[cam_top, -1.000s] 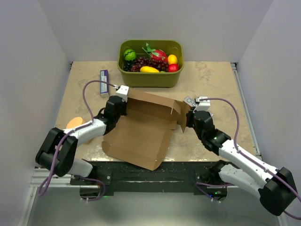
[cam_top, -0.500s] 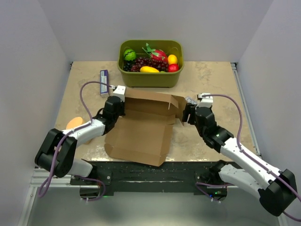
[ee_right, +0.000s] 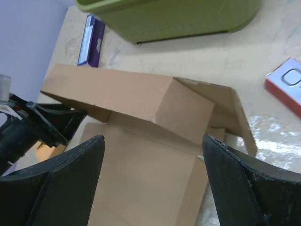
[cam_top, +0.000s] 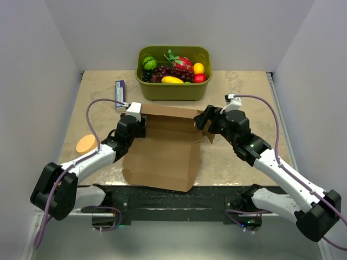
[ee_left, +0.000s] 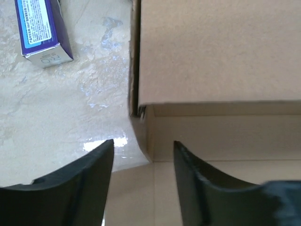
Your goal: Fold the paper box
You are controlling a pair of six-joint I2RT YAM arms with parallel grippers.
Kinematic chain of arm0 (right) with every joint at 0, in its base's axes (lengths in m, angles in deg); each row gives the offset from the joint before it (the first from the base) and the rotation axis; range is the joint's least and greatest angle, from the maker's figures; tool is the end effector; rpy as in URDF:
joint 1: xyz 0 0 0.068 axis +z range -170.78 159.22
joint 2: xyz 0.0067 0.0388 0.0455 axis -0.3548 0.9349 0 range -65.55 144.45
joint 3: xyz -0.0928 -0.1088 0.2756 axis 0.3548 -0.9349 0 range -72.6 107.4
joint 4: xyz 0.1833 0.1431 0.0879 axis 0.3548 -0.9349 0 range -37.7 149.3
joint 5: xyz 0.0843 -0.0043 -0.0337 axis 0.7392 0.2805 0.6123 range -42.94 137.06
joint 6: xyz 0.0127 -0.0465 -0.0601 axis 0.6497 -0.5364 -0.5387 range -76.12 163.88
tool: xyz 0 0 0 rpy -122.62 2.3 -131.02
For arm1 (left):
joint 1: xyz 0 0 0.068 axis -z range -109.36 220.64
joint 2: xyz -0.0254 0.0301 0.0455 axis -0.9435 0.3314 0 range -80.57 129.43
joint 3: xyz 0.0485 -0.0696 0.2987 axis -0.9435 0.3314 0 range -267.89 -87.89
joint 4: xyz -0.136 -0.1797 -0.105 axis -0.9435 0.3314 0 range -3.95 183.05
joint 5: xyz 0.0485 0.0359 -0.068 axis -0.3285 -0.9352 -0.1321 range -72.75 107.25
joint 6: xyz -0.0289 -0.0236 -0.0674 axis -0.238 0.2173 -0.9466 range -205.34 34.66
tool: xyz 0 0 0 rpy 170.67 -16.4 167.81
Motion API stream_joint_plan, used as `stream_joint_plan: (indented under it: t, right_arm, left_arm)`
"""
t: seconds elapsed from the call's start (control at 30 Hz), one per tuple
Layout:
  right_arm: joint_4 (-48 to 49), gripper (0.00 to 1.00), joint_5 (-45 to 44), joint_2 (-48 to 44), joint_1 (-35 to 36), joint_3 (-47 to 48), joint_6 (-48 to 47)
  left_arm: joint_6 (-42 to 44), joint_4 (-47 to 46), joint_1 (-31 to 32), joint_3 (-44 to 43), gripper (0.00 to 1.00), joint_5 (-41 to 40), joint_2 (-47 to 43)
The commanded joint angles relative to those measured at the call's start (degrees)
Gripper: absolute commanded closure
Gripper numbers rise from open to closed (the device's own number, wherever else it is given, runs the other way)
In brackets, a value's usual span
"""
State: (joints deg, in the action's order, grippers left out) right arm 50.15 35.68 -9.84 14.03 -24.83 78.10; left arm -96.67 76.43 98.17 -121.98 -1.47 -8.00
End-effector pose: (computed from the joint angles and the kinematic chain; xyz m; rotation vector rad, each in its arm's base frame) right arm 0.1871 0.1143 0.3505 0.1306 1.9095 0.6424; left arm 0.2464 -0.1046 0.2398 0.0905 2.0447 -0.0836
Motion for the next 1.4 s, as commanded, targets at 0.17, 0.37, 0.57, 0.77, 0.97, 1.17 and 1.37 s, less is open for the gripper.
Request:
stream_joint_plan:
  t: [0.17, 0.37, 0.57, 0.77, 0.97, 1.17, 1.37]
  right_arm:
    - [6.5, 0.11, 10.1, 5.2, -0.2, 3.8, 5.5]
    - [8.2, 0.11, 11.0, 6.4, -0.2, 3.2, 6.7]
    - [8.3, 0.11, 10.7, 6.1, -0.1, 2.9, 6.4]
    - [7.5, 0.12, 10.1, 6.3, -0.2, 3.1, 6.1]
    - [7.2, 0.12, 9.8, 5.9, -0.2, 2.9, 6.0]
    - [7.3, 0.12, 9.2, 6.3, -0.2, 2.9, 5.6]
    - [7.3, 0.13, 9.1, 8.7, -0.2, 2.2, 6.8]
  left_arm:
    - [-6.1, 9.5, 0.2, -1.3, 0.2, 6.8, -10.8]
    - [-8.6, 21.0, -0.3, -5.1, 0.09, 13.4, -19.9]
    - [-6.1, 24.0, -4.9, -14.6, 0.03, 18.7, -20.7]
    - [-4.3, 20.2, -14.4, -21.1, 0.06, 31.1, -11.4]
    - [-5.7, 15.4, -18.6, -20.6, 0.14, 39.1, -4.6]
    - [-7.6, 10.9, -21.7, -18.8, 0.26, 43.0, -1.7]
    - [-9.5, 7.4, -22.7, -16.5, 0.35, 45.2, 0.4]
